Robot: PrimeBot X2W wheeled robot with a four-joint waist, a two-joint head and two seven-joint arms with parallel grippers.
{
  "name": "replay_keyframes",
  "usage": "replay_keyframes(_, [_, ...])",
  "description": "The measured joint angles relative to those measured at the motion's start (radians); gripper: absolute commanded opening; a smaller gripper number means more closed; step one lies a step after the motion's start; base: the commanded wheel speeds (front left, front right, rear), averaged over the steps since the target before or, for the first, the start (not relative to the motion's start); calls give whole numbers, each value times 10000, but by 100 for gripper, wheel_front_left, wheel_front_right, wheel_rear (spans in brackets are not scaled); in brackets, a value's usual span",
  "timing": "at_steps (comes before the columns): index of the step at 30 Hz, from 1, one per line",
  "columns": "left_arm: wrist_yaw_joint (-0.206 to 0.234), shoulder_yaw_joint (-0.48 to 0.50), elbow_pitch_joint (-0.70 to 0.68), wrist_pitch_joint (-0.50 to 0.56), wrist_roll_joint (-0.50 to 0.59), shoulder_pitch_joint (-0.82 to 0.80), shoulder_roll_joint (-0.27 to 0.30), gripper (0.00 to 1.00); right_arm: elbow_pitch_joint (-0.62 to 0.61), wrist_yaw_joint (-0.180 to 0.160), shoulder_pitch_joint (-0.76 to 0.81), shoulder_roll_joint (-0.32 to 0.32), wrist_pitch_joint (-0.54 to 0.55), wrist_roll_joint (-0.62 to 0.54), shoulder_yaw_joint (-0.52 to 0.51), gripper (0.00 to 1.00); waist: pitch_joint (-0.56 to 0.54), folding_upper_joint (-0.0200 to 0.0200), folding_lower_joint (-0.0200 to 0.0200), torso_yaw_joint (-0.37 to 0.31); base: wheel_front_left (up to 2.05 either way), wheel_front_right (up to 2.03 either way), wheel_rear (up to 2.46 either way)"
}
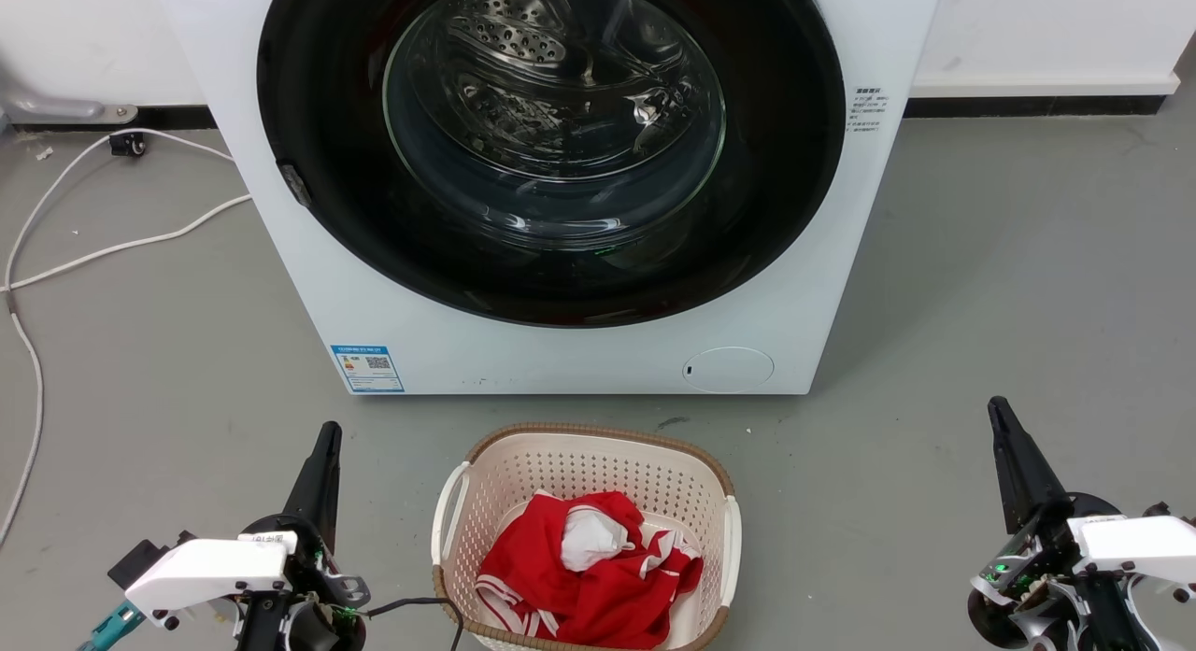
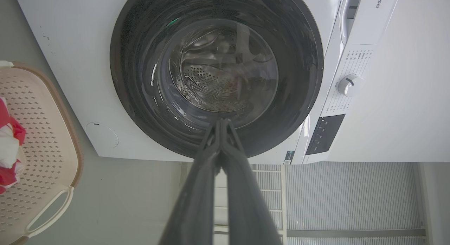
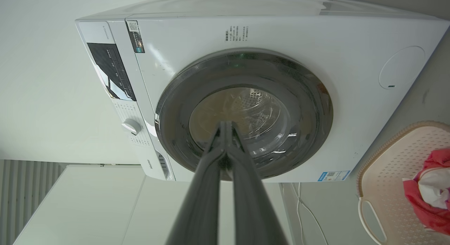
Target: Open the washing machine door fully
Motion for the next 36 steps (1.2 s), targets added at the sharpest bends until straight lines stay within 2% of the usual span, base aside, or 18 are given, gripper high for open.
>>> replay_keyframes(13, [0, 4, 0, 2, 0, 0, 0, 0, 4, 0, -2, 23, 31, -38, -35, 0, 0, 0, 0, 0, 0, 0, 0])
replay_keyframes(14, [0, 4, 0, 2, 0, 0, 0, 100, 4, 0, -2, 25, 31, -40, -38, 100, 0, 0, 0, 0, 0, 0, 0])
replay_keyframes(28, [12, -493, -297, -554, 100, 225, -31, 100, -267, -2, 307, 79, -533, -343, 314, 100, -13, 0, 0, -23, 0, 0, 0])
replay_keyframes(36, [13, -573, -744, -928, 963, 231, -29, 100, -746, -2, 400, 88, -874, -1873, 405, 100, -31, 0, 0, -26, 0, 0, 0])
